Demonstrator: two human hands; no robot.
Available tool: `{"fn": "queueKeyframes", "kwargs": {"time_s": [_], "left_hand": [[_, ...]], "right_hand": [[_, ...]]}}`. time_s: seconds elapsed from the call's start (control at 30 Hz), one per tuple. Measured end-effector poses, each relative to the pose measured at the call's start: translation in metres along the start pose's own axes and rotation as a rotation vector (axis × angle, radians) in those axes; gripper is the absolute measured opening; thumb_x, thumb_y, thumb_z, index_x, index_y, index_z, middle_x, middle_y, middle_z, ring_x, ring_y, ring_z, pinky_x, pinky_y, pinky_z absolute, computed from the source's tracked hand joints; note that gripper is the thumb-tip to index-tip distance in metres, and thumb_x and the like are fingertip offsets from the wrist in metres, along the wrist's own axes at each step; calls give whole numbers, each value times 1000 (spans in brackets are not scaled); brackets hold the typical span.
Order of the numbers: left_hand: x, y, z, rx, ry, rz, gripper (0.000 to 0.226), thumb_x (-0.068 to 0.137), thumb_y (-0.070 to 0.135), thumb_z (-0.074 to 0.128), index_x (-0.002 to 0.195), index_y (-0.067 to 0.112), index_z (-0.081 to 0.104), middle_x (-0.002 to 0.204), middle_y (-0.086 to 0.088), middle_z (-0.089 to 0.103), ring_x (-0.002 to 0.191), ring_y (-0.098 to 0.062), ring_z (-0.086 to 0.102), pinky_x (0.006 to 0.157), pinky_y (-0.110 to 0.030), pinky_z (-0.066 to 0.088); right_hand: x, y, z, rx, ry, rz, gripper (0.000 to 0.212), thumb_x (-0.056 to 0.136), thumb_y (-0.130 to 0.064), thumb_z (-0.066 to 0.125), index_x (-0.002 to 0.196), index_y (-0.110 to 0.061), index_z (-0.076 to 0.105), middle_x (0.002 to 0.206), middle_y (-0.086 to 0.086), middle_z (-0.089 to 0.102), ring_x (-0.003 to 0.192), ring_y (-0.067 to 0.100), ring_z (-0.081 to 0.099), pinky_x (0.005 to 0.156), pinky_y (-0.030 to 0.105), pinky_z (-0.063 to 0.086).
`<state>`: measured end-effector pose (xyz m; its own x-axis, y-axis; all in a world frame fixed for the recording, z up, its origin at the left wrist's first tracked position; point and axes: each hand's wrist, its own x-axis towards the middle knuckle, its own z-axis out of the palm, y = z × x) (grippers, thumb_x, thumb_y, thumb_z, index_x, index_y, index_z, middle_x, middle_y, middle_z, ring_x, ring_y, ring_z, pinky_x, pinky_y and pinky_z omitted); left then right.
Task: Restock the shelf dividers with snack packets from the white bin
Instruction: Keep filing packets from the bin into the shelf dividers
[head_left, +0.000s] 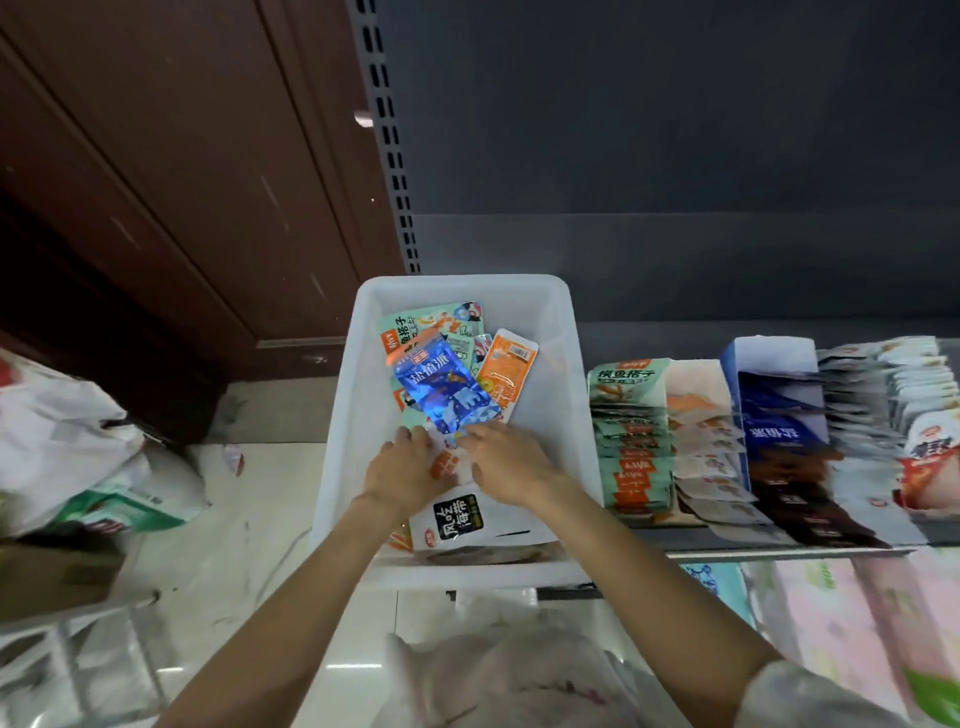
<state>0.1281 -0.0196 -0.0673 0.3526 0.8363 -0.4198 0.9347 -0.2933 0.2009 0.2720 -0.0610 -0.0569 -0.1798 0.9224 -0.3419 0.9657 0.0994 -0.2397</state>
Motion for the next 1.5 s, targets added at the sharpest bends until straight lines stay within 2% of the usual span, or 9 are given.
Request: {"fn": "queueKeyframes", "kwargs": {"time_s": [0.2, 0.43, 0.53, 0.63, 0.8, 0.97, 1.1, 1.27, 1.5], "left_hand": [[5, -9, -8, -151, -45, 45, 39, 82, 41, 66, 112, 19, 55, 109, -4, 66, 96, -23, 62, 76, -31, 47], [-19, 0, -82, -76, 202, 435, 25, 84, 46, 63, 97, 25, 66, 90, 7, 67, 86, -16, 61, 68, -29, 43], [-27, 19, -100, -180, 350, 568, 25, 81, 41, 68, 100, 24, 67, 88, 8, 67, 81, -12, 59, 67, -29, 45], [-26, 44, -103, -230, 524, 746, 16, 81, 29, 72, 95, 22, 71, 90, 8, 71, 82, -7, 61, 72, -23, 47], [-19, 129, -94, -369, 754, 995, 9, 83, 20, 67, 89, 17, 72, 87, 7, 71, 77, -9, 63, 68, -22, 48], [-11, 214, -84, -550, 615, 986, 8, 84, 22, 66, 92, 22, 67, 90, 9, 68, 80, -5, 63, 69, -29, 52], [4, 241, -69, -548, 477, 866, 8, 83, 24, 68, 85, 23, 61, 85, 10, 69, 77, -6, 66, 67, -35, 55], [17, 239, -53, -353, 541, 712, 11, 87, 32, 63, 90, 22, 58, 85, 7, 69, 76, -12, 64, 60, -25, 45], [15, 244, -40, -178, 641, 664, 11, 84, 29, 67, 88, 19, 64, 84, 2, 69, 79, -18, 61, 59, -25, 40]], "right_hand": [[-8, -3, 3, 127, 37, 78, 50, 95, -16, 47, 143, -18, 34, 148, 3, 35, 132, 24, 37, 103, 34, 34], [-40, 9, -43, 740, 302, 159, 34, 91, -20, 61, 123, -17, 52, 113, 3, 66, 97, 14, 62, 78, 26, 51], [-69, 17, -62, 709, 534, 76, 2, 93, -19, 58, 95, -20, 58, 87, -2, 69, 72, 7, 63, 59, 22, 48], [-106, 34, -77, 514, 778, 126, 6, 95, -20, 55, 94, -15, 58, 72, -6, 61, 56, 2, 54, 49, 25, 40], [-178, 70, -100, 351, 1026, 215, 17, 98, -22, 46, 113, -22, 55, 85, -8, 63, 75, 4, 57, 63, 13, 43], [-213, 114, -109, 171, 1173, 343, 25, 88, 0, 51, 106, -7, 65, 96, 9, 69, 82, 12, 57, 69, 14, 38], [-209, 148, -106, 123, 1062, 336, 30, 87, 4, 54, 107, -15, 65, 86, 6, 69, 67, 23, 64, 58, 31, 51], [-185, 168, -102, 76, 951, 300, 29, 85, 6, 59, 105, -13, 66, 72, 5, 67, 53, 19, 59, 46, 30, 49], [-182, 178, -106, -148, 925, 203, 39, 68, 14, 66, 91, -16, 72, 82, 3, 72, 76, 25, 66, 71, 33, 48]]}}
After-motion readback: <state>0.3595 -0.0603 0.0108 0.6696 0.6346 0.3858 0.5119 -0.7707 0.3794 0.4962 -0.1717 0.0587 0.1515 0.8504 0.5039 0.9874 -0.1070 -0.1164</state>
